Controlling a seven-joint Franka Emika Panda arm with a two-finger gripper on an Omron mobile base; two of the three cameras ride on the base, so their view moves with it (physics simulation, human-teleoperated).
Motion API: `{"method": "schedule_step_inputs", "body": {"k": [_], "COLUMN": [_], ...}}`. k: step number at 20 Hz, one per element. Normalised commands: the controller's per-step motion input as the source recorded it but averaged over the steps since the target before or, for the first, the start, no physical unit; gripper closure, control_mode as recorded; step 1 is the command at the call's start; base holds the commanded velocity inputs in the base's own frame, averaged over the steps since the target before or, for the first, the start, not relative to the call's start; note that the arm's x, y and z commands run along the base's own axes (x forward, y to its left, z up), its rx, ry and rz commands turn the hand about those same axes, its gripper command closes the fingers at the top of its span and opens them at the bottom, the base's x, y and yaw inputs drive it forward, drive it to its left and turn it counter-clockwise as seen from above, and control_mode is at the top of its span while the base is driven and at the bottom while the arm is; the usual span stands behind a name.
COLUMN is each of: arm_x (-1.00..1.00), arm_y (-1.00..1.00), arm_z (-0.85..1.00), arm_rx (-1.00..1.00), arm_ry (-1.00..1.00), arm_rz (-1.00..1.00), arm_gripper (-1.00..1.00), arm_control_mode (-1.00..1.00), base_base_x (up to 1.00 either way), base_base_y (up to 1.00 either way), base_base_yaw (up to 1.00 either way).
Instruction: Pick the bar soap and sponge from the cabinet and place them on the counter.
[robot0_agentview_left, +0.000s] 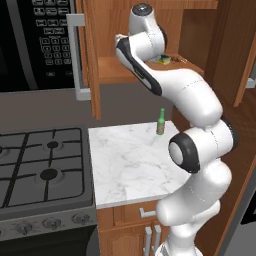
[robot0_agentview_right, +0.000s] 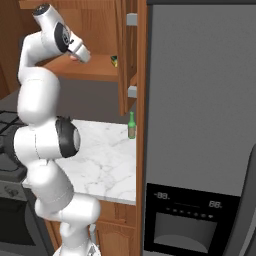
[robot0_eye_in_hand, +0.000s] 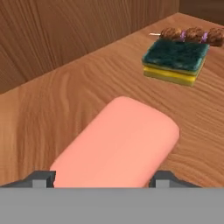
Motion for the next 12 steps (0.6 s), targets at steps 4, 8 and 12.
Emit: {"method": "schedule_step_inputs", "body": {"k": [4, 8, 12], "arm_x": [-1.00, -1.00, -1.00], "arm_y": [-0.33, -0.36, -0.22], "arm_z": [0.12, 0.00, 0.01], "arm_rx": [0.08, 0.08, 0.06], "arm_ry": [-0.21, -0.18, -0.13], "arm_rz": [0.00, 0.00, 0.00], "arm_gripper": [1.00, 1.00, 1.00], "arm_control_mode": [-1.00, -1.00, -1.00], "base_base_x": [0.00, 0.00, 0.00], "base_base_y": [0.00, 0.00, 0.00], "base_base_yaw": [0.00, 0.00, 0.00]}}
